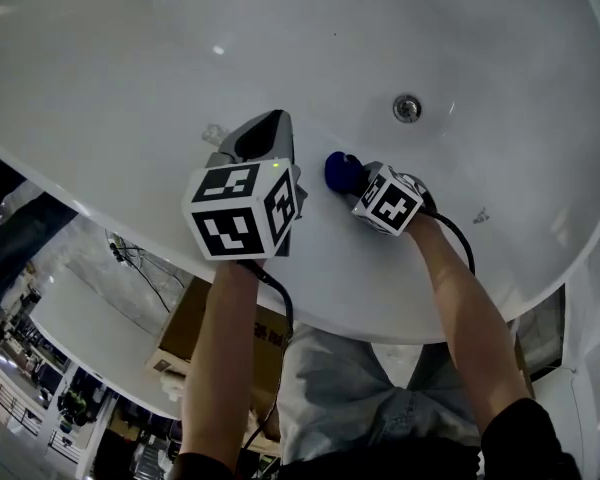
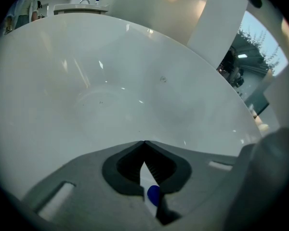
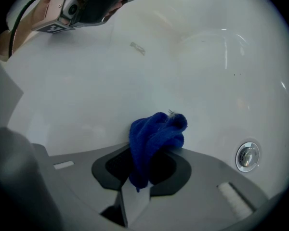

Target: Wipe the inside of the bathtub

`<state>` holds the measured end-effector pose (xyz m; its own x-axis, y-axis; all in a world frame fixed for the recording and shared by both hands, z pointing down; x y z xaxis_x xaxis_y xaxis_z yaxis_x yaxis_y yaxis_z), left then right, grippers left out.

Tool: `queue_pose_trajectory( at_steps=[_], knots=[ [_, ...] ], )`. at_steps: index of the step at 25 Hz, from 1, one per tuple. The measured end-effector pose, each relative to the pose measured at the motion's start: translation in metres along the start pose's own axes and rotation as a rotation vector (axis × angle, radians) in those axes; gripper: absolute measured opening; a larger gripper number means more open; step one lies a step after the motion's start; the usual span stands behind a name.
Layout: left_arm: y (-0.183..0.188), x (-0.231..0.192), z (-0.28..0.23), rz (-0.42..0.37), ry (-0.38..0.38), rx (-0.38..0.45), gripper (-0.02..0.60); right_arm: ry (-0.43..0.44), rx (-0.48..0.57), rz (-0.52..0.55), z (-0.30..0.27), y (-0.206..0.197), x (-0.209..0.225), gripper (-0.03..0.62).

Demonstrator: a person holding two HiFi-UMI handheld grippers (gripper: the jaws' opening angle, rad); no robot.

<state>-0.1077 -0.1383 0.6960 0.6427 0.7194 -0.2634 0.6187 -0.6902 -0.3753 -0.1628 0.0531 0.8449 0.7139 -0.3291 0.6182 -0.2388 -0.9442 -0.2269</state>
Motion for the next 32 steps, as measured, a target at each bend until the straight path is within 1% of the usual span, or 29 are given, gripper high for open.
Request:
queue_pose_trajectory(
  at_steps=[7,11,17,28,32],
  knots=[
    [0.01,0.006,0.03,-0.004,0.006,0.009,0.005,0.008,-0.009,0.021,0.023,0.005,-0.031,0.086],
    [0.013,0.008,0.043,-0.013,0.012,0.013,0.005,0.011,0.001,0.014,0.034,0.006,-0.047,0.086],
    [0.01,0.017,0.067,0.0,0.025,0.011,0.005,0.023,0.009,0.005,0.053,0.002,-0.076,0.086],
    [0.031,0.032,0.121,0.026,0.053,0.039,0.005,0.039,-0.012,0.06,0.096,0.014,-0.118,0.086],
    [0.023,0.038,0.147,0.051,0.069,0.039,0.005,0.046,-0.016,0.072,0.107,0.011,-0.139,0.086]
  ],
)
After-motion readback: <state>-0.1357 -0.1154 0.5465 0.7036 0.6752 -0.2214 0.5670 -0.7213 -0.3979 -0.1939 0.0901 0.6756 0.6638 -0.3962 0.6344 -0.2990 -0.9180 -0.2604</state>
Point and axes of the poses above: the fingertips, and each gripper's own axes: z backward along the fingers, x to its right, y out of its top, the point moved 1 cm from there along z, backward along the fingers, and after that the axes turned 3 degrees about -x, right-handed, at the moved point
